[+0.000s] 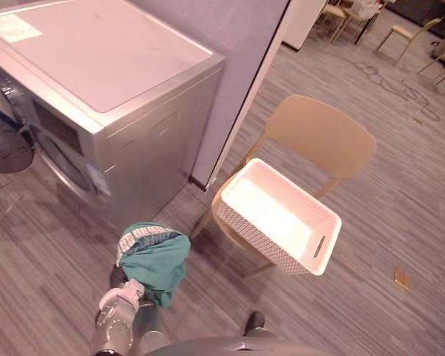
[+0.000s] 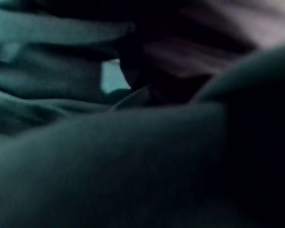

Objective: Pick up the laundry basket with both hands and put the clothes into the washing machine.

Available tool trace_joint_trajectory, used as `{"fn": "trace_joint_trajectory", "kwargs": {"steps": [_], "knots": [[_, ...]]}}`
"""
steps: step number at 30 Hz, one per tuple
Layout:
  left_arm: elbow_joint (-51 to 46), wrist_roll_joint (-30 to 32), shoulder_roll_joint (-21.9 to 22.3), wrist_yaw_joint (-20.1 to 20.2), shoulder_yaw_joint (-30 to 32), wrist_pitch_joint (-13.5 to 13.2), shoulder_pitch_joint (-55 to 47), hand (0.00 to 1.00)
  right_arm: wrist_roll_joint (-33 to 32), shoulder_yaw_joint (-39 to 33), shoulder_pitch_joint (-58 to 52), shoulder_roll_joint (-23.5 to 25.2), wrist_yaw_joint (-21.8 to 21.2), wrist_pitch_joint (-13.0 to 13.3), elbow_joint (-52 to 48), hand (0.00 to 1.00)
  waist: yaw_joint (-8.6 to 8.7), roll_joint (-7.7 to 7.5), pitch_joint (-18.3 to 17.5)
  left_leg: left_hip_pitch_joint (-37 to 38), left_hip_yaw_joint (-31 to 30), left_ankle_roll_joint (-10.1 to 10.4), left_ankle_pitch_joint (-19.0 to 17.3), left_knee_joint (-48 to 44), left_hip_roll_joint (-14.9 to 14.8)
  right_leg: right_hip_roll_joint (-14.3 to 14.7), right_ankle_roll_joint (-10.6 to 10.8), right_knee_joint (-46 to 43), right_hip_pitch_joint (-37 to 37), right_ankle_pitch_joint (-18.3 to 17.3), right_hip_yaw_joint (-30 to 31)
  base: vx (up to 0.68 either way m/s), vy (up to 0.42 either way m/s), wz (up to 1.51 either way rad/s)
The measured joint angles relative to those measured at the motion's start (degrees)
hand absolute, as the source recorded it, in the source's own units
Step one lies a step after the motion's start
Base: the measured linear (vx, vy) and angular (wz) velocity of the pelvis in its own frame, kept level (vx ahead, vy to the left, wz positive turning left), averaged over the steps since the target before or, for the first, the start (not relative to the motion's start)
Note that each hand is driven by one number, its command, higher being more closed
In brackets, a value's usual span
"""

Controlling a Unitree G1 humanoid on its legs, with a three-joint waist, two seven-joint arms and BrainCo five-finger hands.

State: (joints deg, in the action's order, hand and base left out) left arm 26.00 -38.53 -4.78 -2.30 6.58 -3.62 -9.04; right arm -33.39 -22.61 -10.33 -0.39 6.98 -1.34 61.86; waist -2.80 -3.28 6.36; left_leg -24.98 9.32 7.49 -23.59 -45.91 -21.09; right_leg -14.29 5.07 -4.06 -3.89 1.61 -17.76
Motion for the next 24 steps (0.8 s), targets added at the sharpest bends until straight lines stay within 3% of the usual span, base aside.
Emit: {"fn": "trace_joint_trajectory", "kwargs": {"steps": [1,3,5,7,9,11,12,13,14,15,16,18,21,23,24], "knots": [[0.0,1.7,-0.9,0.0,0.1,-0.3,0.4,1.00,0.0,0.1,0.0,0.0,0.0,0.0,-0.2,0.00,0.07,-0.03,-0.1,0.8,-0.3,-0.7,1.4,2.6,1.4,3.6,0.7,-3.2,0.3,-0.7,3.8,0.09,0.040,0.31],[0.1,2.7,-0.3,0.0,0.0,-0.6,0.7,1.00,-0.5,0.1,0.2,0.1,-0.3,0.7,-2.4,0.00,0.27,0.82,-1.1,1.7,-0.4,-1.6,4.0,7.4,3.5,6.0,0.9,-5.6,-0.6,-2.0,7.4,0.12,0.003,0.35],[0.8,3.3,0.4,0.0,0.1,-0.8,1.4,1.00,-1.2,0.2,0.9,1.6,-0.9,2.5,-5.4,0.00,0.91,0.65,-2.9,3.2,-0.6,-2.6,7.7,13.4,5.7,7.7,1.4,-6.5,-1.7,-3.2,10.4,0.15,-0.041,0.35],[5.5,3.9,0.9,-0.1,0.0,-1.3,4.9,1.00,-1.7,2.5,3.1,1.8,-1.8,3.5,-6.7,0.00,1.38,0.08,-3.6,6.0,-1.8,-2.3,12.9,21.1,6.8,13.8,-0.5,-5.9,-2.3,-8.1,17.2,0.16,-0.142,0.47],[10.0,3.9,1.5,-0.2,-0.4,-1.3,7.5,1.00,-3.3,4.4,5.6,2.0,-2.8,4.2,-6.9,0.00,2.26,-1.00,-4.5,7.6,-3.5,-1.7,16.4,26.1,9.2,16.3,-1.6,-0.4,-0.7,-6.1,19.8,0.17,-0.207,0.61],[10.8,4.4,2.6,-0.2,-2.9,-0.9,6.8,1.00,-3.6,4.5,7.2,2.3,-3.2,4.7,-7.1,0.00,2.41,-0.20,-4.4,11.6,-4.9,-2.4,20.5,33.5,10.7,16.5,-0.9,-2.6,-0.6,-5.8,20.2,0.18,-0.132,0.37],[10.8,5.5,3.4,0.0,-4.4,-0.8,6.1,1.00,-3.8,4.7,7.8,2.2,-3.1,4.6,-7.1,0.00,2.53,0.64,-4.1,14.9,-5.0,-2.5,23.3,37.7,10.1,17.6,-0.7,-8.1,-2.0,-6.5,20.3,0.11,-0.128,0.17],[10.8,6.2,4.6,0.2,-4.7,-0.7,6.1,1.00,-4.7,5.7,8.4,2.0,-3.1,4.7,-7.9,0.00,2.63,2.85,-2.6,17.0,-5.5,-2.1,24.7,39.4,8.0,18.8,-2.3,-16.1,-5.8,-8.7,20.8,0.06,-0.136,0.24],[11.0,6.2,4.7,0.3,-4.7,-0.7,6.1,1.00,-4.7,6.2,8.2,1.9,-3.1,4.9,-8.9,0.00,2.92,2.88,-2.7,17.3,-5.7,-1.7,24.9,40.0,8.7,18.6,-3.4,-12.8,-5.1,-9.7,21.4,0.04,-0.125,0.54],[11.7,6.2,4.5,0.5,-4.5,-0.8,6.3,1.00,-4.7,6.8,8.1,2.2,-3.1,5.2,-9.6,0.00,3.83,-0.42,-3.0,18.3,-6.6,-0.8,24.3,41.2,11.1,16.3,-3.7,-7.4,-2.8,-8.7,22.4,0.05,-0.147,0.76],[13.3,6.3,5.3,0.5,-4.5,-0.4,7.7,1.00,-4.7,6.6,8.9,1.4,-2.7,5.1,-8.9,0.00,3.92,1.26,-2.3,18.4,-7.9,-0.1,23.8,41.4,10.0,17.2,-3.4,-7.3,-2.2,-8.1,21.0,0.06,-0.112,0.66],[12.7,6.2,5.5,0.4,-4.3,-0.5,7.4,1.00,-4.7,7.0,8.9,1.4,-2.7,5.1,-9.5,0.00,3.24,1.96,-1.7,18.1,-7.7,0.5,23.3,39.5,9.5,17.5,-3.6,-7.4,-1.4,-8.2,20.9,0.00,-0.067,0.21],[10.7,6.2,6.8,0.0,-4.2,-0.4,5.5,1.00,-4.4,8.5,6.9,1.0,-2.7,5.1,-12.8,0.00,2.73,4.03,1.4,11.7,-7.9,3.1,18.0,20.1,8.7,17.3,-4.4,-10.2,2.0,-10.9,18.7,-0.08,-0.011,0.35],[10.3,6.3,7.2,0.0,-4.2,-0.5,4.7,1.00,-4.4,8.5,6.1,1.1,-2.7,5.0,-13.6,0.00,2.18,3.54,1.7,8.7,-6.9,1.1,17.4,14.8,8.4,15.9,-4.7,-12.6,1.6,-13.1,17.3,-0.11,0.075,0.43],[10.3,6.2,7.5,0.0,-4.2,-0.4,4.4,1.00,-4.4,8.5,5.7,1.1,-2.5,4.9,-13.6,0.00,2.01,3.72,1.7,8.2,-5.4,-1.6,15.8,13.7,7.9,15.4,-5.0,-13.2,1.4,-14.0,16.7,-0.09,0.153,0.35]]}}
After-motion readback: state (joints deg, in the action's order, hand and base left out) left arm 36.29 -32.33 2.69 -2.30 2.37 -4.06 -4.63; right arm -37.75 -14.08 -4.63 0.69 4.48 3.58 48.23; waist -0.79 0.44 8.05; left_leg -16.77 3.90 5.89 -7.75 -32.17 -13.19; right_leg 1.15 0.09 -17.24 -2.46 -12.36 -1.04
